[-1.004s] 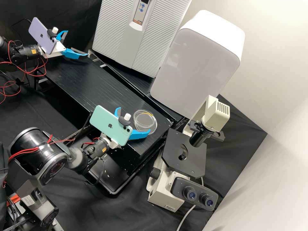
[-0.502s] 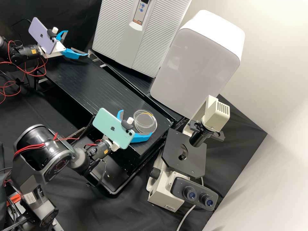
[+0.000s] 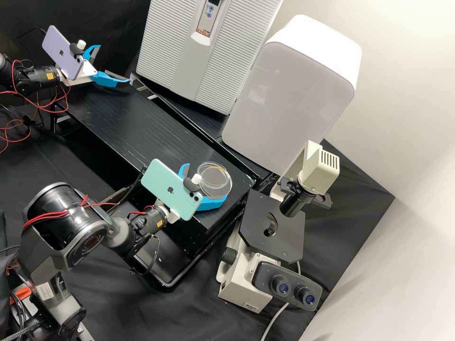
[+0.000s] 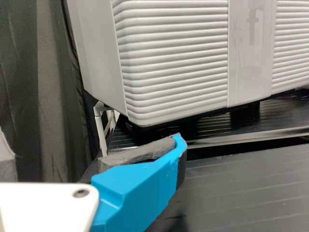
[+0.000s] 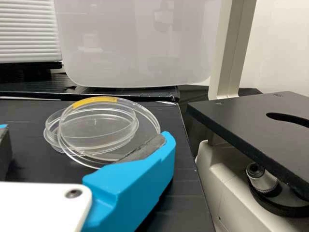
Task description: Slide the petri dish to the right
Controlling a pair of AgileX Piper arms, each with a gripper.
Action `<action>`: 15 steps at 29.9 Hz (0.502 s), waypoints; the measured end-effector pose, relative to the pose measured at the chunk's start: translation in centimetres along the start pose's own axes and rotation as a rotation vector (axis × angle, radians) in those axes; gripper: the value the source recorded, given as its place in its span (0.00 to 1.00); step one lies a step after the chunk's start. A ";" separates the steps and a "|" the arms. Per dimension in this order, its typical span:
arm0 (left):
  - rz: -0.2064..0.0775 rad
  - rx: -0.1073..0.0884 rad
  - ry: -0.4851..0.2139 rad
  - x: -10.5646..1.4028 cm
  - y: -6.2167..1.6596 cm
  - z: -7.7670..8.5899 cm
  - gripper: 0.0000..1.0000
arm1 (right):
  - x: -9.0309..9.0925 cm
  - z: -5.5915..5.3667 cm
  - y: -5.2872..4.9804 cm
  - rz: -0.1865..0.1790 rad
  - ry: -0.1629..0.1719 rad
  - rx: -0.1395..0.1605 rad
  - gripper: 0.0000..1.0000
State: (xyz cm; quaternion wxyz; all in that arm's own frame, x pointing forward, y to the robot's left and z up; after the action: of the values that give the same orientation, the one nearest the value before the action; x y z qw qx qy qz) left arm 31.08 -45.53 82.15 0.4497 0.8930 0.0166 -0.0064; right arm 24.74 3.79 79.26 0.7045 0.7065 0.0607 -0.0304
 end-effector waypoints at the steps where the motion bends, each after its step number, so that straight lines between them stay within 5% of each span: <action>1: 0.000 0.000 0.000 0.0 0.00 0.0 1.00 | 0.0 0.0 0.0 0.000 0.000 0.000 0.00; 15: 0.000 0.000 0.000 0.0 0.00 0.0 1.00 | 0.5 0.0 0.1 0.002 -0.009 0.005 0.00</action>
State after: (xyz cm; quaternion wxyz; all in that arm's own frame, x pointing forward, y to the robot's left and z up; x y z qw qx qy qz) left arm 31.08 -45.53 82.15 0.4497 0.8930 0.0166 -0.0064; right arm 25.20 3.82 79.34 0.7031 0.7080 0.0567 -0.0329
